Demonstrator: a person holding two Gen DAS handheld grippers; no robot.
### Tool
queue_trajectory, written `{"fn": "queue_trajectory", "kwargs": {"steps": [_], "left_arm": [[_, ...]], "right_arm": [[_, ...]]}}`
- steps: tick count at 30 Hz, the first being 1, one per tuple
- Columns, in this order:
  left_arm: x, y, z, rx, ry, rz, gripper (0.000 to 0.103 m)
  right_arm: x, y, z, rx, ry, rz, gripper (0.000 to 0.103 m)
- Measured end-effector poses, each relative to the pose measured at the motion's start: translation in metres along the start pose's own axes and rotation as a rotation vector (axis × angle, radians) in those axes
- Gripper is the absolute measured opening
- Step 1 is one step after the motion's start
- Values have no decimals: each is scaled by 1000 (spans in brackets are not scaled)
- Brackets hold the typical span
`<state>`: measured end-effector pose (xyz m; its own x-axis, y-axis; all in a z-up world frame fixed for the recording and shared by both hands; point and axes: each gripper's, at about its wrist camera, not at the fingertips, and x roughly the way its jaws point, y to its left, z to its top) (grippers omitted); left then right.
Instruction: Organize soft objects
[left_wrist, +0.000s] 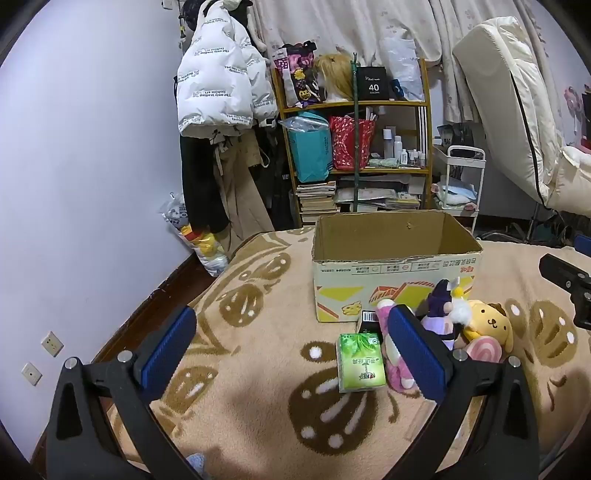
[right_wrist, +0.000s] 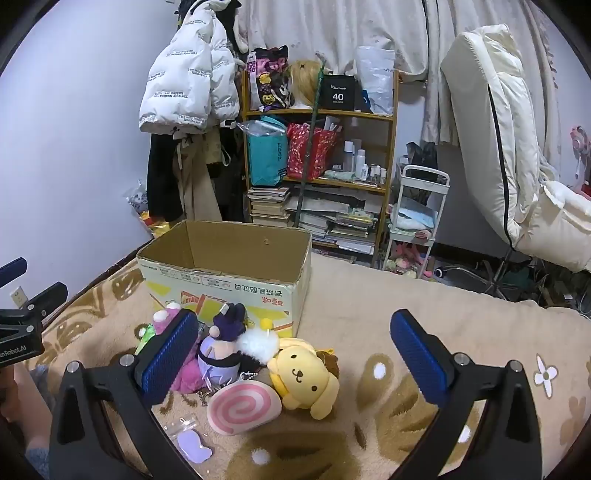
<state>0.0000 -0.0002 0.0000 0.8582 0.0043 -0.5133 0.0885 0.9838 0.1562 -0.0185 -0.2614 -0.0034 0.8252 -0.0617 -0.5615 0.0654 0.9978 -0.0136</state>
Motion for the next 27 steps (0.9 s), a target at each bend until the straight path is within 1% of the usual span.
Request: {"fn": "queue_trajectory", "kwargs": {"steps": [27], "left_arm": [[0, -4, -2, -2, 0, -1, 102]], "right_arm": [[0, 2, 0, -3, -2, -7, 103]]}}
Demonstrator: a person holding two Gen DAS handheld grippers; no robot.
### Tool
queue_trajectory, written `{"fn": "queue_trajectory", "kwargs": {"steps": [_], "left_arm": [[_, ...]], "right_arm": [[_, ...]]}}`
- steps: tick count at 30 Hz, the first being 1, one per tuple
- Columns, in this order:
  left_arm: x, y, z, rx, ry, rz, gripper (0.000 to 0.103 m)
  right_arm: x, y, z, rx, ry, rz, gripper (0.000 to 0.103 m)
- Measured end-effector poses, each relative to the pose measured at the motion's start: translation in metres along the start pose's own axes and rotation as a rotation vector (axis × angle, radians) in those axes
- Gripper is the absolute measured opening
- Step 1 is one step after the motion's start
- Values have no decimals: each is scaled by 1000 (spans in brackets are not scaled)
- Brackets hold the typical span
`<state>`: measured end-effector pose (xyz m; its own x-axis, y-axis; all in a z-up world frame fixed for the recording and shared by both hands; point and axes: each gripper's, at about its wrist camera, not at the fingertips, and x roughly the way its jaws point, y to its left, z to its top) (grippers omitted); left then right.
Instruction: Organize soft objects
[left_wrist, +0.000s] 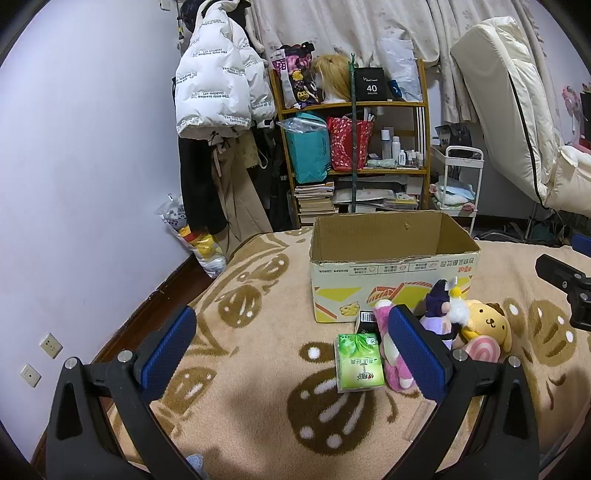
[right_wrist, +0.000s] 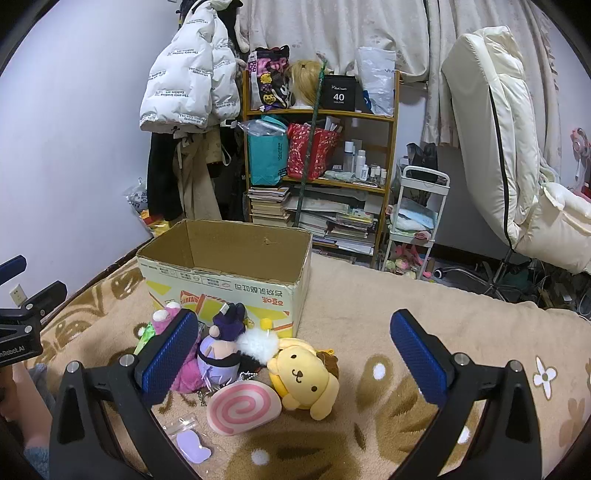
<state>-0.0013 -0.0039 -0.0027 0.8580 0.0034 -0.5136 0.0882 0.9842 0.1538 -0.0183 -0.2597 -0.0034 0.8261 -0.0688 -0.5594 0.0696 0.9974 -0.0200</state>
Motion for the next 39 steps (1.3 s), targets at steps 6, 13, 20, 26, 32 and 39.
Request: {"fn": "queue_trajectory", "kwargs": {"steps": [6, 13, 20, 26, 32, 39], "left_arm": [[0, 0, 0, 1, 0, 0, 102], [0, 0, 0, 2, 0, 0, 102], [0, 0, 0, 2, 0, 1, 102], [0, 0, 0, 3, 0, 1, 102], [0, -1, 0, 5, 1, 1, 102], [0, 0, 0, 5, 2, 1, 102]], "right_arm": [[2, 0, -1, -1, 3, 2, 103], [2, 0, 0, -1, 6, 3, 103], [4, 1, -2, -2, 6, 3, 103], [5, 1, -1, -2, 8, 1, 103], [3, 1, -1, -3, 8, 1, 103], [4, 2, -1, -3, 10, 1, 103]]}}
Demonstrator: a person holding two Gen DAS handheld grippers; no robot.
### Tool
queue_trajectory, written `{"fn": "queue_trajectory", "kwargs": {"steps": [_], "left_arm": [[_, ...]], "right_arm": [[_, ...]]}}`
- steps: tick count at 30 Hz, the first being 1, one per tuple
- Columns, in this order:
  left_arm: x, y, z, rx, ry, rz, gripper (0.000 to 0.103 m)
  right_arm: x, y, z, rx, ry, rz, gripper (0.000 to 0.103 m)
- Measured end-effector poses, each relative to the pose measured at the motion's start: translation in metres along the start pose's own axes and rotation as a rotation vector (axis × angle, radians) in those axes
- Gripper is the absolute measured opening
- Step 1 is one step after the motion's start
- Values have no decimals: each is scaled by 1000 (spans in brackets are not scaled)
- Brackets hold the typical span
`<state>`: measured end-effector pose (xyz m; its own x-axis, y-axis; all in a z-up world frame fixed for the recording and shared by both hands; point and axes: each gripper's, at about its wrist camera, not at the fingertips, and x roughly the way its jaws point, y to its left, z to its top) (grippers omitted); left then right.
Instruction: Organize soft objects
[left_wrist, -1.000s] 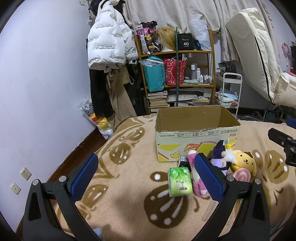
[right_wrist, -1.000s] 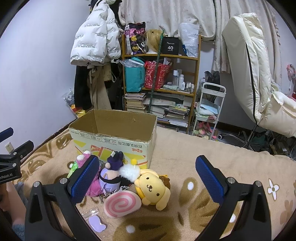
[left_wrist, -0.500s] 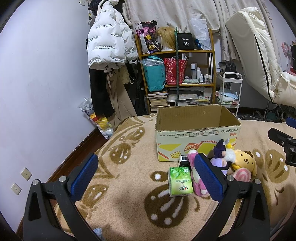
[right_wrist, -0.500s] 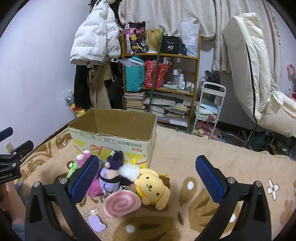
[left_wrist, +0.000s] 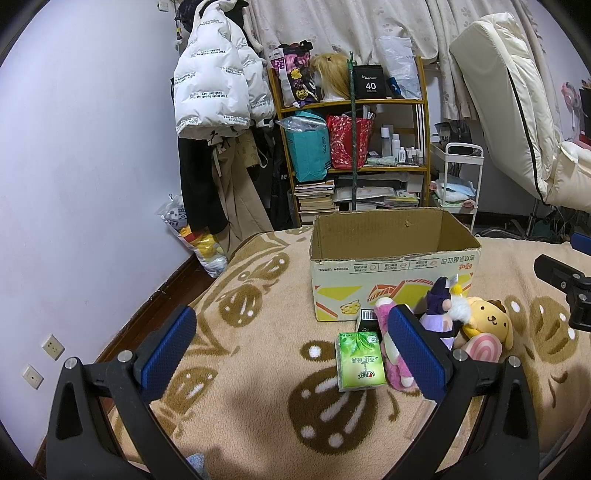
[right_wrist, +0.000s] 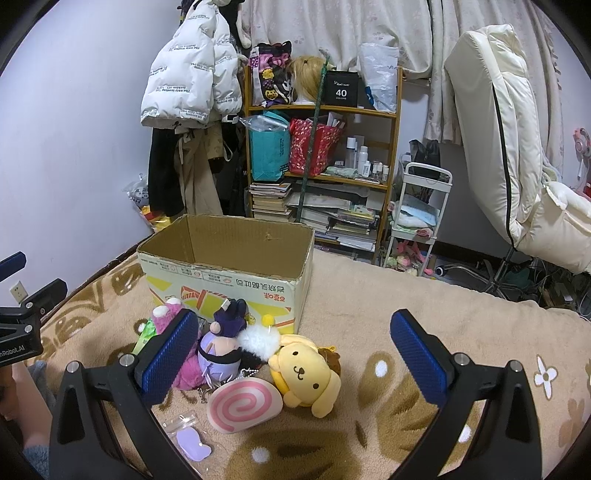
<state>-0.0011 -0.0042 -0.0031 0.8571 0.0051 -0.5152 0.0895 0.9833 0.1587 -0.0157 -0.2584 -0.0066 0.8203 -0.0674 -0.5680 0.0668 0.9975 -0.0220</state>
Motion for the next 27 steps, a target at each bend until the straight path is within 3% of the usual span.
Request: {"fn": "queue_trajectory", "kwargs": {"steps": [27], "left_arm": [[0, -1, 0, 4, 1, 1, 102]], "right_arm": [[3, 0, -4, 1, 6, -2, 103]]}}
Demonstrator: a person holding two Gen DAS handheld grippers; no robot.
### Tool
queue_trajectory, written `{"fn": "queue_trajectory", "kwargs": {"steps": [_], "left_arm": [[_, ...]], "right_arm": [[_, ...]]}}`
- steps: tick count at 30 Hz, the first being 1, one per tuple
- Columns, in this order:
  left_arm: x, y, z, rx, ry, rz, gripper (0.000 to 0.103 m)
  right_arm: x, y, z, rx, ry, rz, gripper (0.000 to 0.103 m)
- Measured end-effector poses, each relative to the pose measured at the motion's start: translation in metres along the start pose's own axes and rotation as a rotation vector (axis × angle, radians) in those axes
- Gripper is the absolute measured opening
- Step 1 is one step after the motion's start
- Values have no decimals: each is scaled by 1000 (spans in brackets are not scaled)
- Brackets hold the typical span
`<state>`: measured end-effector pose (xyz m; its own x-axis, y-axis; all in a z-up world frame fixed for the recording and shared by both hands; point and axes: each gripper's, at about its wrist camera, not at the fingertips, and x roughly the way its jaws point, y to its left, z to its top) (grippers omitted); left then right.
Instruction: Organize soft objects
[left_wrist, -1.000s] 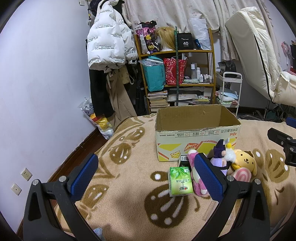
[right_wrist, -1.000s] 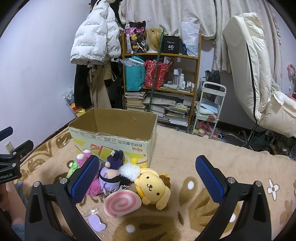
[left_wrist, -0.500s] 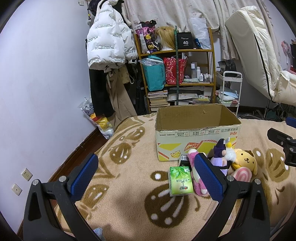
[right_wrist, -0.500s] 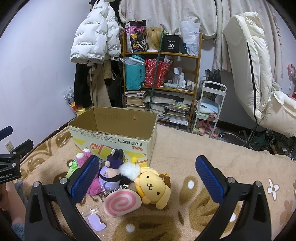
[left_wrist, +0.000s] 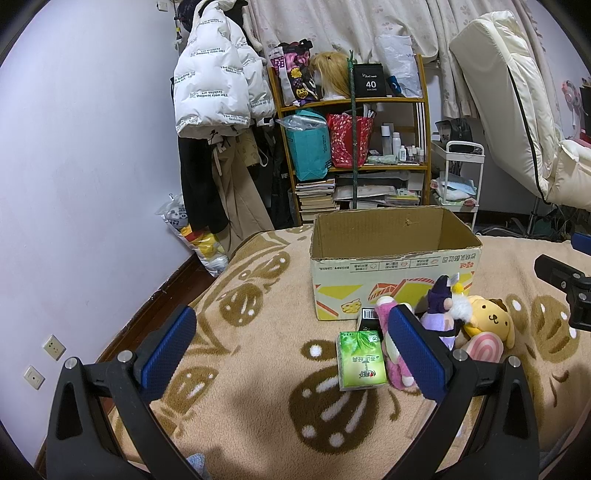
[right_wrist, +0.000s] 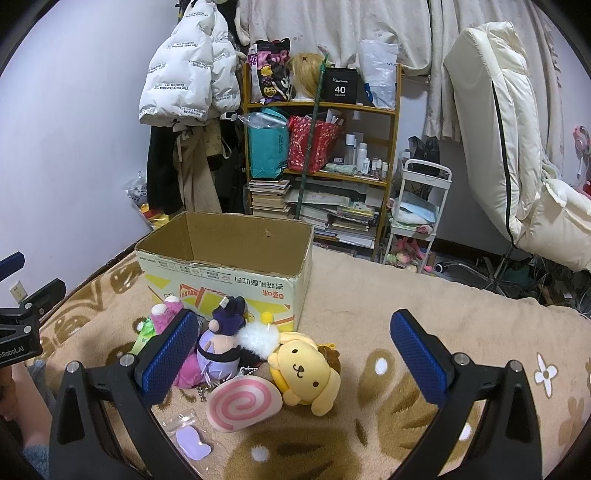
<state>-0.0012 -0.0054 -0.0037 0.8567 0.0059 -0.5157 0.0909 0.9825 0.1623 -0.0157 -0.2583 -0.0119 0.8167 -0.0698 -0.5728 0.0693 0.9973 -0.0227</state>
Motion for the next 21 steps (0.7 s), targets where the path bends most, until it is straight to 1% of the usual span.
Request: {"fn": "queue_trajectory", "kwargs": {"steps": [21], "left_arm": [[1, -2, 1, 4, 4, 1, 102]], "right_arm": [[1, 0, 2, 0, 3, 1, 103]]}}
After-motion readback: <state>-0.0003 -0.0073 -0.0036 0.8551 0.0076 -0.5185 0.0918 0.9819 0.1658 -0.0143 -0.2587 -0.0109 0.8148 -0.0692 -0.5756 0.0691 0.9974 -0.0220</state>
